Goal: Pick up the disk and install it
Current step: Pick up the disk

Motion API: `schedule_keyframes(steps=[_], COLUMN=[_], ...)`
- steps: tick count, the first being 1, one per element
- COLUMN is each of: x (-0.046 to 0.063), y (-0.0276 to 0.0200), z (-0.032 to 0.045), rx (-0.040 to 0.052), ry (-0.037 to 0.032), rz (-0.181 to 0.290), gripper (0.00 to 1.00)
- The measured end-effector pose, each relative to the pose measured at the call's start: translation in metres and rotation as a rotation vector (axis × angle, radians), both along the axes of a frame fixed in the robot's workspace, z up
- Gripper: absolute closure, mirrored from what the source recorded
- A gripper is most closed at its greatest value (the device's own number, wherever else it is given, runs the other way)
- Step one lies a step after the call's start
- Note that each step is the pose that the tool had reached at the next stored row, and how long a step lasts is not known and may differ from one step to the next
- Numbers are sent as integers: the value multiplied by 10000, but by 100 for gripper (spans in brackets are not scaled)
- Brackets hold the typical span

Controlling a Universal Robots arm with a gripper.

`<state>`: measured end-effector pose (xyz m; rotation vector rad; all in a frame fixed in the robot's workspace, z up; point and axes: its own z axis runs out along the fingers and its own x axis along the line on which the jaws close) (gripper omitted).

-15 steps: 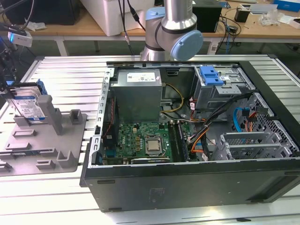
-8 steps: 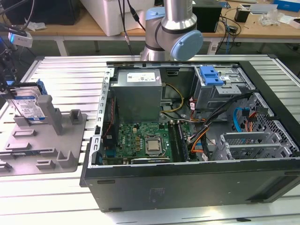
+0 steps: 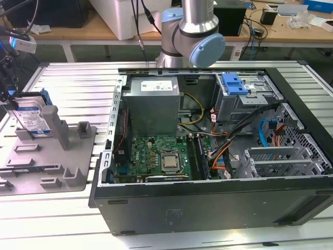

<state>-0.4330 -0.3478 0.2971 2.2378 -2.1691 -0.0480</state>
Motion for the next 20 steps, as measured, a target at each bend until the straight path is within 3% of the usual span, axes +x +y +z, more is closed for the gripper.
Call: schedule_keyframes(steps=[11, 20], x=[0, 0], y=[1, 2], z=[-13, 140], rx=[1, -68], ry=[-3, -2], rz=[0, 0], gripper=[63, 63])
